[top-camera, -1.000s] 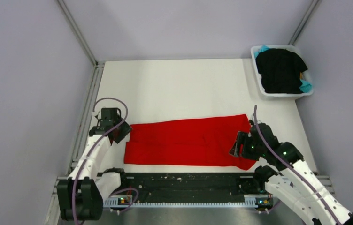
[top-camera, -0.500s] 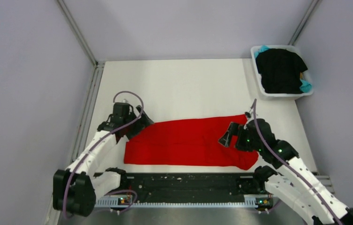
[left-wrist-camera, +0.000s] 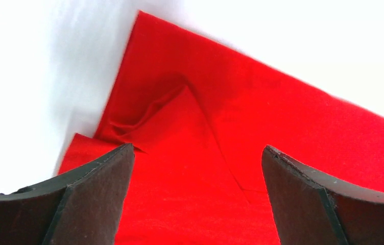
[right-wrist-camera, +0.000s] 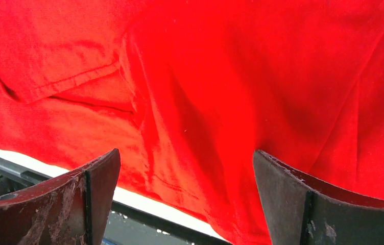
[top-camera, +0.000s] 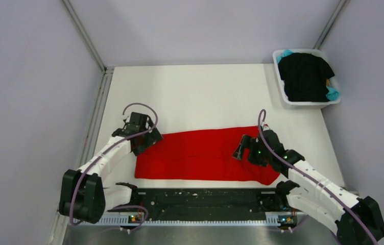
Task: Fold and stack the t-shirts
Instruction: Fold the other side of the tshirt into a rectangle
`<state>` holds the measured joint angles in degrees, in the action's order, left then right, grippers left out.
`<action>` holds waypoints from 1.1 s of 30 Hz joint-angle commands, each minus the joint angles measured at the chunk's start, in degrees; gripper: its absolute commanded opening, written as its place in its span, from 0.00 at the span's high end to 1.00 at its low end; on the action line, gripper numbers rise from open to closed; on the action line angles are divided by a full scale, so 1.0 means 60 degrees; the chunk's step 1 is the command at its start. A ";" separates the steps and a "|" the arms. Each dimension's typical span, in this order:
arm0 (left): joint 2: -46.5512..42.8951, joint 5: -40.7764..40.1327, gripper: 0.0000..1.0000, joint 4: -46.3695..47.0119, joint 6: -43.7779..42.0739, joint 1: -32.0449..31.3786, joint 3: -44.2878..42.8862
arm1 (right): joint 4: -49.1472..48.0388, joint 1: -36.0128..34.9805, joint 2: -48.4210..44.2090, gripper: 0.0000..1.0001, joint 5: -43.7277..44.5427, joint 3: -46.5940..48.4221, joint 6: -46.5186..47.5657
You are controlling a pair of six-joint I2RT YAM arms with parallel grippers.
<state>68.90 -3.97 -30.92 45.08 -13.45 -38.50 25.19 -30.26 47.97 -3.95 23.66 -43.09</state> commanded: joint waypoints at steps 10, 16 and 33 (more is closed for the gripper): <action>0.0418 -0.0961 0.13 -0.0092 0.0124 0.0630 -0.0103 | -0.0412 -0.0117 -0.0872 0.02 0.0617 -0.0525 0.0029; 0.0782 -0.0873 0.42 0.0101 0.0171 0.0652 -0.0079 | -0.0358 -0.0113 -0.0862 0.02 0.0875 -0.0436 0.0179; 0.1149 -0.1270 1.00 -0.0327 0.0255 0.0660 -0.0471 | -0.0259 -0.0109 -0.0641 0.01 0.1107 -0.0380 0.0294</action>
<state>76.05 -10.04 -31.62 46.57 -9.78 -38.72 23.66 -30.26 43.72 1.34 20.97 -42.06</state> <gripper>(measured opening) 0.020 0.985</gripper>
